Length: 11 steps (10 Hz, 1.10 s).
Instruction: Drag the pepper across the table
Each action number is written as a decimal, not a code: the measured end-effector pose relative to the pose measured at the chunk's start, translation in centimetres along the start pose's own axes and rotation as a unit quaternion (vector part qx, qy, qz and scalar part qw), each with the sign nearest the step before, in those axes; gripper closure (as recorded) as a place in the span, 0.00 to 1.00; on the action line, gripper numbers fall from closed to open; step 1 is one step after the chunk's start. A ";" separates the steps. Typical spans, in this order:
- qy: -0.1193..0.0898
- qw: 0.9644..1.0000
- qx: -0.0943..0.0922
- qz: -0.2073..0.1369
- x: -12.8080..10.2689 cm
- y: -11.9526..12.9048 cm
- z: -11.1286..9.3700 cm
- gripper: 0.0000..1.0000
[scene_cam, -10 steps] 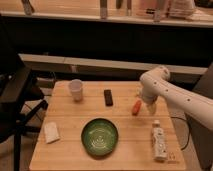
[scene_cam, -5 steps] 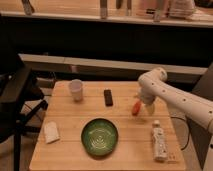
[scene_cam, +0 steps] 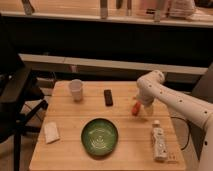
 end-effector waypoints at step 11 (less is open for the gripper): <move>-0.009 1.000 0.000 -0.012 0.1 0.2 2.5 0.20</move>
